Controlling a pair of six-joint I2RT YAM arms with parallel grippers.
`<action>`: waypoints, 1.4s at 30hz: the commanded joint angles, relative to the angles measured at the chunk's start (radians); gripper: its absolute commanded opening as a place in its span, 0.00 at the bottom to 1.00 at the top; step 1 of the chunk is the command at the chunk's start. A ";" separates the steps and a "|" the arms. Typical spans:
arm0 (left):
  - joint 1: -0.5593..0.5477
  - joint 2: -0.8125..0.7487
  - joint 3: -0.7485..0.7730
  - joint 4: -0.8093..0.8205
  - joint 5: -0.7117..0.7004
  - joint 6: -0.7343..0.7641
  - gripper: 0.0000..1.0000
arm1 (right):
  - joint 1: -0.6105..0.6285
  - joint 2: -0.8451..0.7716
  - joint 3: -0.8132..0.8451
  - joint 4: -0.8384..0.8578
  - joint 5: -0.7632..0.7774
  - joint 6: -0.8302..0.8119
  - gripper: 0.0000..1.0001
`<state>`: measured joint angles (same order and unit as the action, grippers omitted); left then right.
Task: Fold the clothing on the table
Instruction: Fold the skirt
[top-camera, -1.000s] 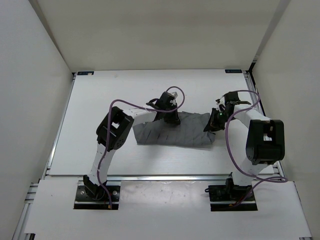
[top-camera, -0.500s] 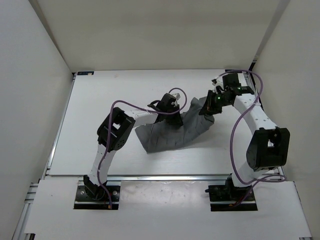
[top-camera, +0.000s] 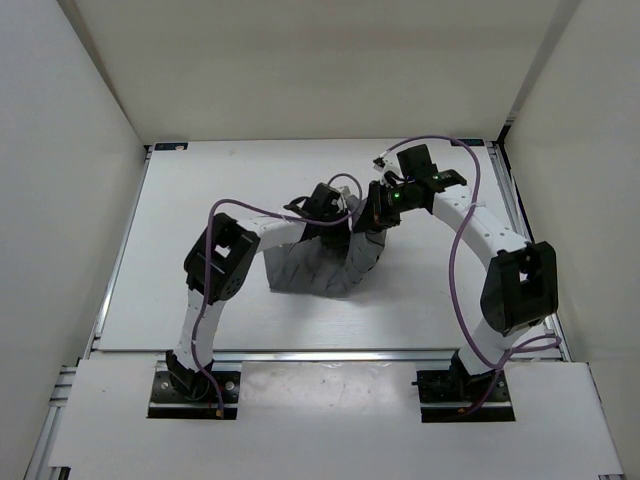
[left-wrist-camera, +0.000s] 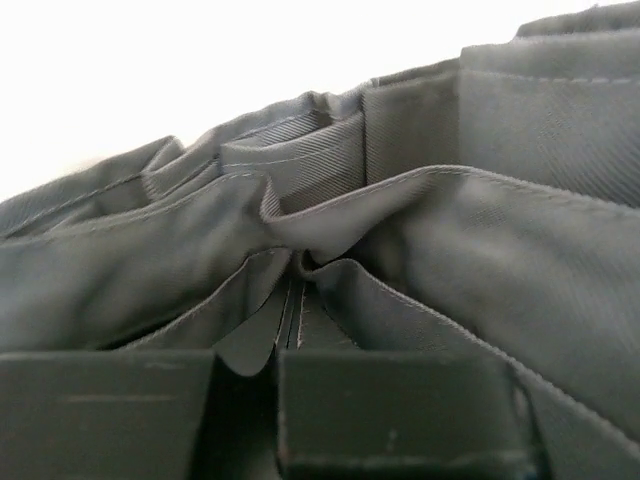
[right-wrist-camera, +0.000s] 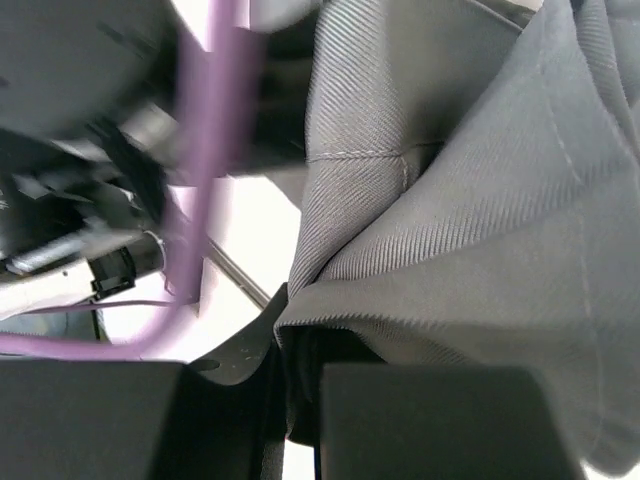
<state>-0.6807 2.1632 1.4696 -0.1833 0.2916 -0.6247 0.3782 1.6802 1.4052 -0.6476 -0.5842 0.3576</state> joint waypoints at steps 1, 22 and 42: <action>0.053 -0.137 -0.017 -0.091 -0.029 0.054 0.03 | -0.015 -0.017 0.037 0.040 -0.066 0.026 0.00; 0.320 -0.596 -0.627 -0.242 -0.296 0.194 0.06 | -0.035 -0.068 0.031 -0.032 0.053 0.064 0.00; 0.213 -0.424 -0.588 -0.067 -0.022 0.065 0.06 | 0.142 0.228 0.311 -0.044 -0.052 0.041 0.00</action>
<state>-0.4706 1.7374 0.9157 -0.2226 0.2596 -0.5503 0.4904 1.8435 1.6474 -0.7013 -0.5716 0.4114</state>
